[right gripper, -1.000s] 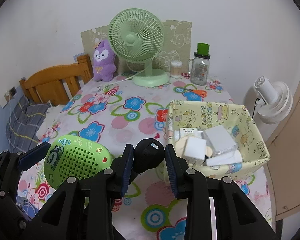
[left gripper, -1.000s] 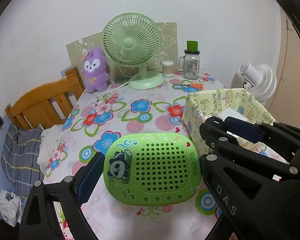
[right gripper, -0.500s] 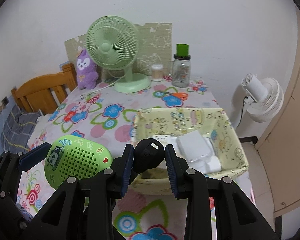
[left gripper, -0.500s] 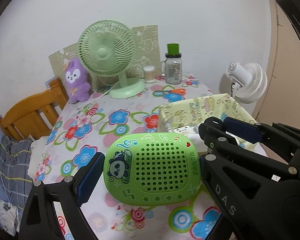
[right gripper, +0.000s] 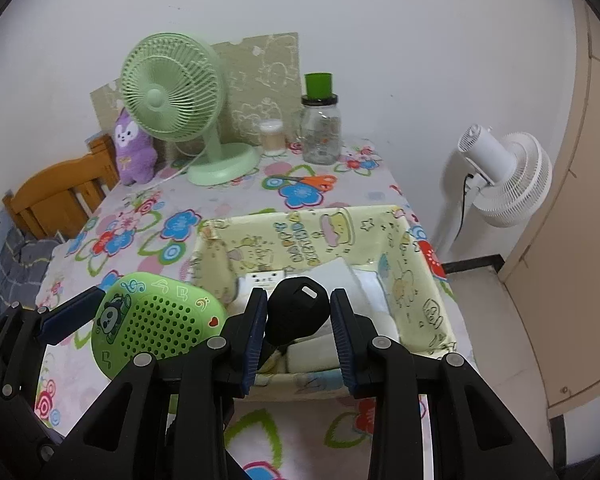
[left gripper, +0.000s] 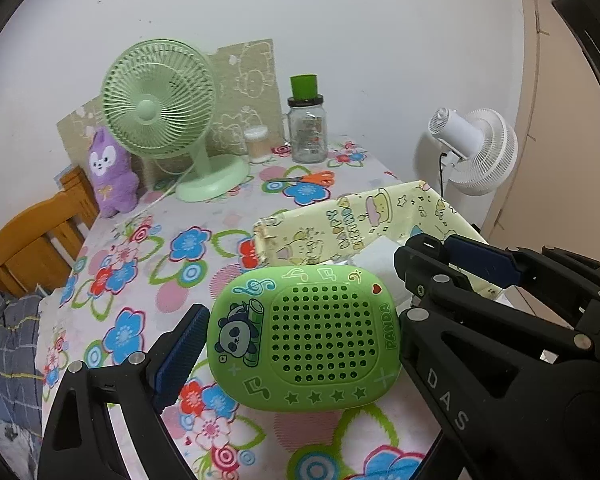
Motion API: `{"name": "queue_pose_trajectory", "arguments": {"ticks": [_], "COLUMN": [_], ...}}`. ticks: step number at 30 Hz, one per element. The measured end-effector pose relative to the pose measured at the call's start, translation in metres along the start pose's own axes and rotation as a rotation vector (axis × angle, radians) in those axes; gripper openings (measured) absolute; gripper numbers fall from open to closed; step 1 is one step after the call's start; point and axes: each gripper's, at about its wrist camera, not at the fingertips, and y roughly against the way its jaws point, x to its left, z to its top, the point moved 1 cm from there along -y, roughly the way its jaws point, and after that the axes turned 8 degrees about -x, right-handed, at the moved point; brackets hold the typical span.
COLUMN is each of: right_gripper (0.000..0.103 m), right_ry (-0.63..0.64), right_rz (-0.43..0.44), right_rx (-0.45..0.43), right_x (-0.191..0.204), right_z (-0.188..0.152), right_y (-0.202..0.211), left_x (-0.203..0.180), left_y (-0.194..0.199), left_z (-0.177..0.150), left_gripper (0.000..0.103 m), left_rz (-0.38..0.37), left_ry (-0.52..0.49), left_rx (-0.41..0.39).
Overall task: Organize rigid objects
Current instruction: 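Lift the key and speaker and carry them over the yellow box, then lower the speaker and key into the box and open both grippers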
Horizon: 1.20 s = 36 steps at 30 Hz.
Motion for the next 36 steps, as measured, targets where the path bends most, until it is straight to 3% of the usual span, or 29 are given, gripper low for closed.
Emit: {"name": "queue_pose_trajectory", "arguments": {"ticks": [18, 19, 22, 27, 36], "right_gripper": [0.038, 0.043, 0.075, 0.077, 0.077], "right_ry": [-0.046, -0.043, -0.048, -0.038, -0.058], "right_rz": [-0.018, -0.030, -0.041, -0.032, 0.017], "right_rx": [0.088, 0.089, 0.089, 0.068, 0.049], "right_x": [-0.034, -0.036, -0.044, -0.052, -0.058], "right_z": [-0.001, -0.001, -0.001, 0.000, -0.001], "right_y": [-0.047, -0.048, -0.051, -0.051, -0.052], "left_x": [-0.023, -0.024, -0.029, -0.032, -0.032], "left_y": [-0.052, -0.054, -0.059, -0.072, -0.082], "left_z": [0.005, 0.005, 0.007, 0.008, 0.010], "left_gripper": [0.095, 0.095, 0.095, 0.095, 0.095], "left_rz": [-0.038, -0.035, -0.012, -0.044, -0.029], "left_ry": [-0.037, -0.041, -0.060, -0.036, -0.025], "left_rx": [0.077, 0.079, 0.073, 0.103, 0.104]}}
